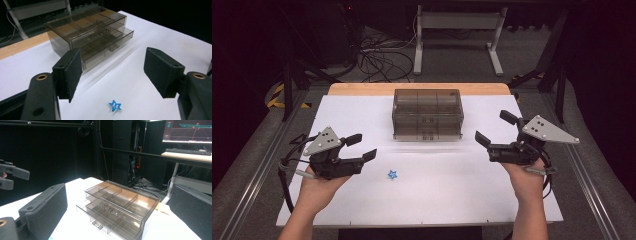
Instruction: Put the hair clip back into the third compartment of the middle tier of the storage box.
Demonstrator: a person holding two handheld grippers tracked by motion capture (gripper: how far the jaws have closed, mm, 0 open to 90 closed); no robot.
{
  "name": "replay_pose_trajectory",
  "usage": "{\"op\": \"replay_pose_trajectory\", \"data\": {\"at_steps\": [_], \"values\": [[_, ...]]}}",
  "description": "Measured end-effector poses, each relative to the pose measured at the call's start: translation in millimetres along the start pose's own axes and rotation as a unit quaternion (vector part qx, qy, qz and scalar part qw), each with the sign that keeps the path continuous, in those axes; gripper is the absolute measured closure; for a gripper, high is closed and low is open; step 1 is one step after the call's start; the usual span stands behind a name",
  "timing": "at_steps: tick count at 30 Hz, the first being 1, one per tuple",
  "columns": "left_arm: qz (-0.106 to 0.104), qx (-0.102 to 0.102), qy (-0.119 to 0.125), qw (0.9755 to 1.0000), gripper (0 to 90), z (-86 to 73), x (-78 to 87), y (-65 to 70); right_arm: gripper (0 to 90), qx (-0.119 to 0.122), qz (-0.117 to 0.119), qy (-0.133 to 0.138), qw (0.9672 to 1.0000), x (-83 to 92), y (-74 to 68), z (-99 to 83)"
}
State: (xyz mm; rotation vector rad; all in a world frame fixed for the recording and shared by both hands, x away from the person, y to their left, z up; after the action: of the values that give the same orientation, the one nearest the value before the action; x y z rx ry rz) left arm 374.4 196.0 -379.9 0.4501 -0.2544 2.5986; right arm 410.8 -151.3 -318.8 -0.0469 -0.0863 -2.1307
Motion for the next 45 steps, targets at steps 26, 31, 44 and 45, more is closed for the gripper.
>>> {"op": "replay_pose_trajectory", "data": {"at_steps": [26, 31, 44, 45], "values": [[-0.03, -0.003, -0.062, 0.9976, 41.2, -34.4, -36.9, 13.9, 2.9, 0.002, -0.013, -0.004, 0.9999, 3.0, 4.6, -0.3], [-0.036, 0.003, -0.086, 0.9956, 42.6, -48.3, -49.4, 14.7, 2.9, 0.003, -0.014, -0.004, 0.9999, 3.4, 3.8, 0.4], [-0.038, 0.008, -0.128, 0.991, 48.2, -71.8, -69.0, 14.5, 3.1, 0.002, -0.018, -0.006, 0.9998, 3.4, 5.0, -0.6], [-0.039, 0.01, -0.134, 0.9902, 48.8, -75.5, -71.9, 13.3, 3.1, 0.001, -0.018, -0.006, 0.9998, 3.3, 5.2, -0.8]]}}
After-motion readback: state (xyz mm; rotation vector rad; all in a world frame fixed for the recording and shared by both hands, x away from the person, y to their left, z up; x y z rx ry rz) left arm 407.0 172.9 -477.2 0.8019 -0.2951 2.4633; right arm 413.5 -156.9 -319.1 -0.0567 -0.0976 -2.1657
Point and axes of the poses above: each handheld gripper's, and its own axes: x roughly backward along the jaws, z roughly out of its top, y roughly to its right, the point moved 8 cm from there along -x, roughly forward along the jaws, and after that the axes turned 15 degrees about z, right-handed, at the moved point
